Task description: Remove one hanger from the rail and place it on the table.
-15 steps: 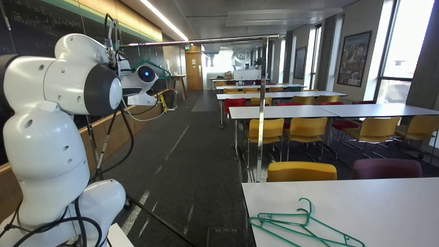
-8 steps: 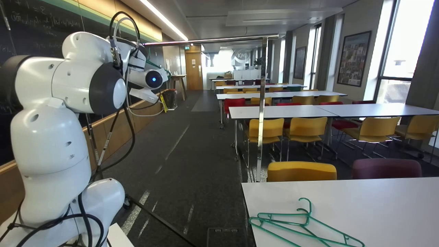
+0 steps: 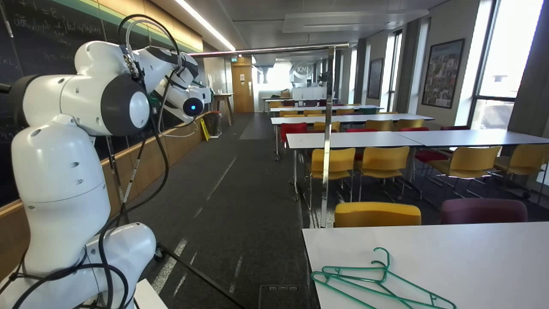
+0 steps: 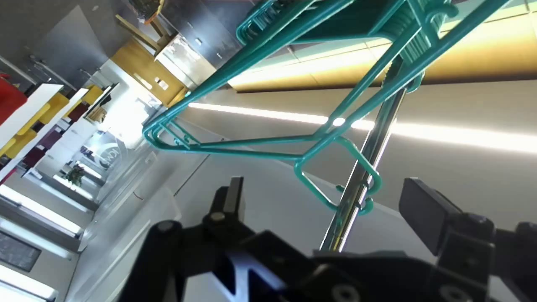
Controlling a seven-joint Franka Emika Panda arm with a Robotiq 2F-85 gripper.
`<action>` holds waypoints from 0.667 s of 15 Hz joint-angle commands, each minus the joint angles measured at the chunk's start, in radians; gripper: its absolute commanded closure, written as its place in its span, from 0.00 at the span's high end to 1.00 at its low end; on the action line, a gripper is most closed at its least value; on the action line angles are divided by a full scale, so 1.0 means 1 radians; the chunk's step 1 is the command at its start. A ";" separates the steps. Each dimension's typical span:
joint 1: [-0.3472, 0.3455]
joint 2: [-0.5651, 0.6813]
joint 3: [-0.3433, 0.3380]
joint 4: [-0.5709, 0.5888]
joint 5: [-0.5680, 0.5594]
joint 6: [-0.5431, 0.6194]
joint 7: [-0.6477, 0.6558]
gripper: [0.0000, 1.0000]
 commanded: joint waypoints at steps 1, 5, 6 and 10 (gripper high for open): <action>-0.200 0.047 0.171 -0.004 0.005 -0.053 0.046 1.00; -0.200 0.062 0.172 -0.002 0.004 -0.060 0.053 1.00; -0.200 0.062 0.172 -0.002 0.004 -0.060 0.053 1.00; -0.306 0.054 0.238 -0.019 0.114 -0.163 0.091 1.00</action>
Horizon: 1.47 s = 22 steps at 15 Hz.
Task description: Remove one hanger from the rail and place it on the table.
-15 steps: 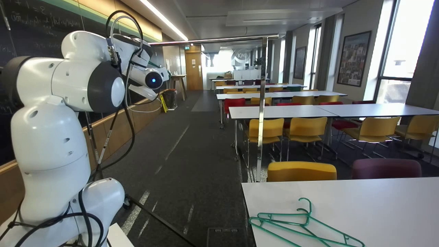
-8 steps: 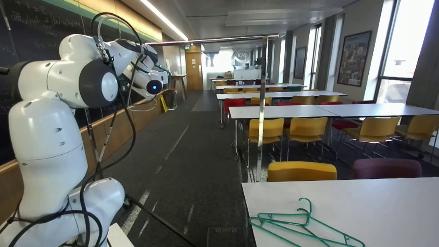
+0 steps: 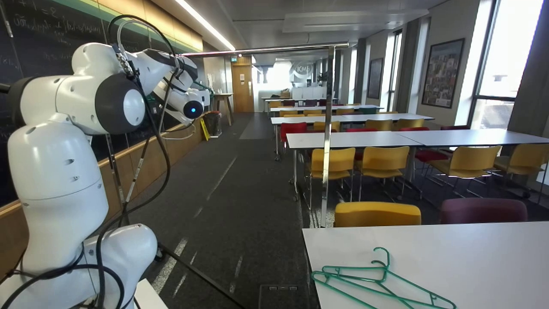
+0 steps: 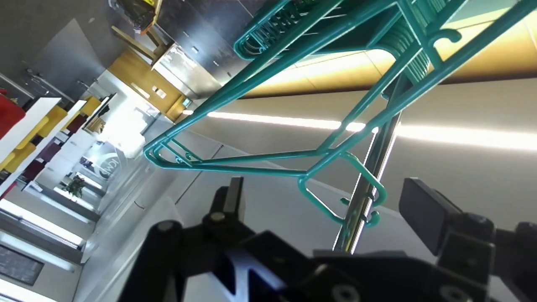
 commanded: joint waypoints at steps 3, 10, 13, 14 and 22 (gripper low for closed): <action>-0.422 0.050 0.319 -0.028 0.202 -0.246 0.118 1.00; -0.825 0.154 0.732 0.003 0.194 -0.347 0.384 1.00; -0.906 0.179 0.852 0.041 0.088 -0.326 0.449 1.00; -0.926 0.186 0.882 0.053 0.062 -0.329 0.467 1.00; -1.034 0.220 1.010 0.121 -0.025 -0.344 0.487 0.75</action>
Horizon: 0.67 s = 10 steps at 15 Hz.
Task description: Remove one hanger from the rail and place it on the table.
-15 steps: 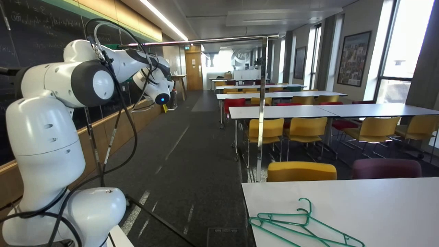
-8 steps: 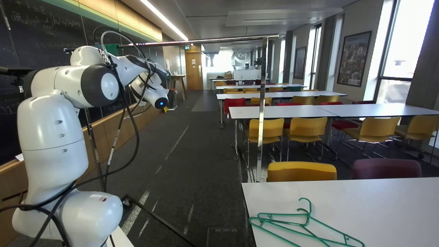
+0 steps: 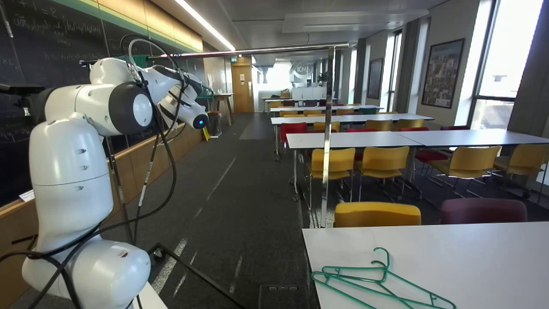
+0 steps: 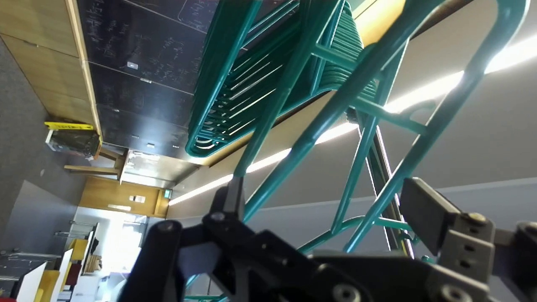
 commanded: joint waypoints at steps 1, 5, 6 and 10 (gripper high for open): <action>-0.055 0.019 0.048 0.045 -0.034 -0.016 0.021 0.74; -0.072 0.022 0.062 0.052 -0.042 -0.018 0.012 0.42; -0.074 0.023 0.064 0.054 -0.042 -0.018 0.012 0.35; -0.080 0.022 0.067 0.051 -0.039 -0.020 0.012 0.44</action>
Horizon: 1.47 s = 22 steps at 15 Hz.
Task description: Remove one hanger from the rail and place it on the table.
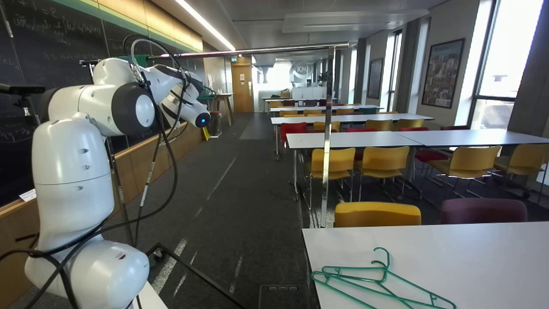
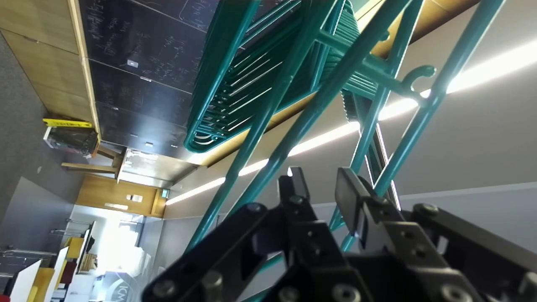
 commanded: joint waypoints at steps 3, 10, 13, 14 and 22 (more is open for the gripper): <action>-0.036 0.006 0.027 0.023 -0.011 -0.026 0.011 0.57; -0.041 0.008 0.027 0.020 -0.012 -0.026 0.015 1.00; -0.037 0.028 0.029 0.039 -0.018 -0.021 0.018 1.00; -0.037 0.033 0.029 0.043 -0.018 -0.021 0.019 1.00; -0.025 0.101 0.031 0.110 -0.019 -0.013 0.019 1.00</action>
